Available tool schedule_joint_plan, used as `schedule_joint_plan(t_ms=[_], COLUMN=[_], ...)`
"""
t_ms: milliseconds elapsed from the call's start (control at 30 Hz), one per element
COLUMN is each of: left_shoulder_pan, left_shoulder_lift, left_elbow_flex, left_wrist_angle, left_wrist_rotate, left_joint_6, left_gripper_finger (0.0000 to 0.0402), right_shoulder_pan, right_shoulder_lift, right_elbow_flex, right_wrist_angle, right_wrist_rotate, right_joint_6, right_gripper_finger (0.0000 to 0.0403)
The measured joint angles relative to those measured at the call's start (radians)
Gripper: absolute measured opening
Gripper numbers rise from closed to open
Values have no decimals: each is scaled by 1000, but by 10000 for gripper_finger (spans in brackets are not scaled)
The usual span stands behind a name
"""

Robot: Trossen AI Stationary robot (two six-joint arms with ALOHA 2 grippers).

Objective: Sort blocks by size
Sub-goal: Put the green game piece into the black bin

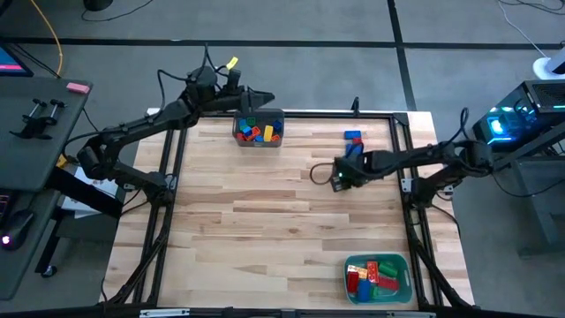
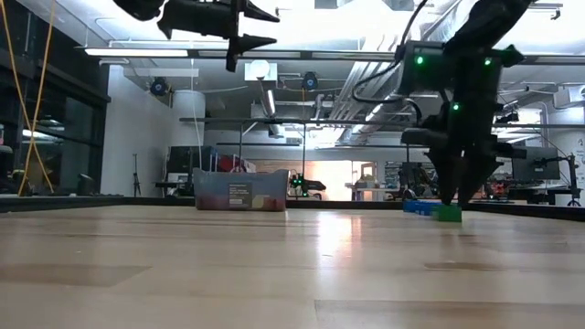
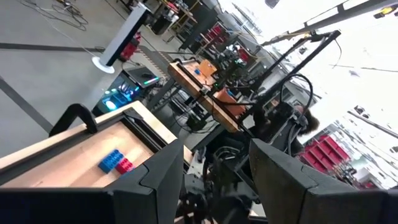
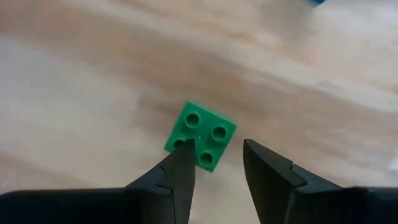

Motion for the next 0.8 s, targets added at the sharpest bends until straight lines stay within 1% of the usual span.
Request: schedule_joint_plan(t_ms=[100, 233, 367, 433, 500, 567, 733, 800], left_shoulder_pan=[-12, -24, -24, -24, -24, -24, -24, -24], left_shoulder_lift=[0, 0, 0, 0, 0, -1, -1, -1], left_elbow_flex=[0, 0, 0, 0, 0, 0, 0, 0], left_wrist_angle=[0, 0, -2, -4, -4, -4, -5, -5], left_wrist_rotate=[0, 0, 0, 0, 0, 0, 0, 0], left_joint_6=[0, 0, 0, 0, 0, -6, -38, -36], left_gripper_finger=[171, 171, 171, 171, 171, 171, 171, 171], right_shoulder_pan=[66, 138, 174, 171, 160, 156, 134, 118], right_shoulder_lift=[0, -32, -100, -131, -142, -142, -110, -91], right_elbow_flex=[0, 1, 26, 40, 52, 56, 56, 56], right_wrist_angle=[29, 51, 31, 32, 26, 12, -22, -24], right_wrist_rotate=[-3, -17, 11, -17, -71, -96, -96, -67], right_joint_6=[29, 16, -79, -180, -287, -392, -607, -700], right_gripper_finger=[128, 128, 130, 138, 154, 178, 251, 277])
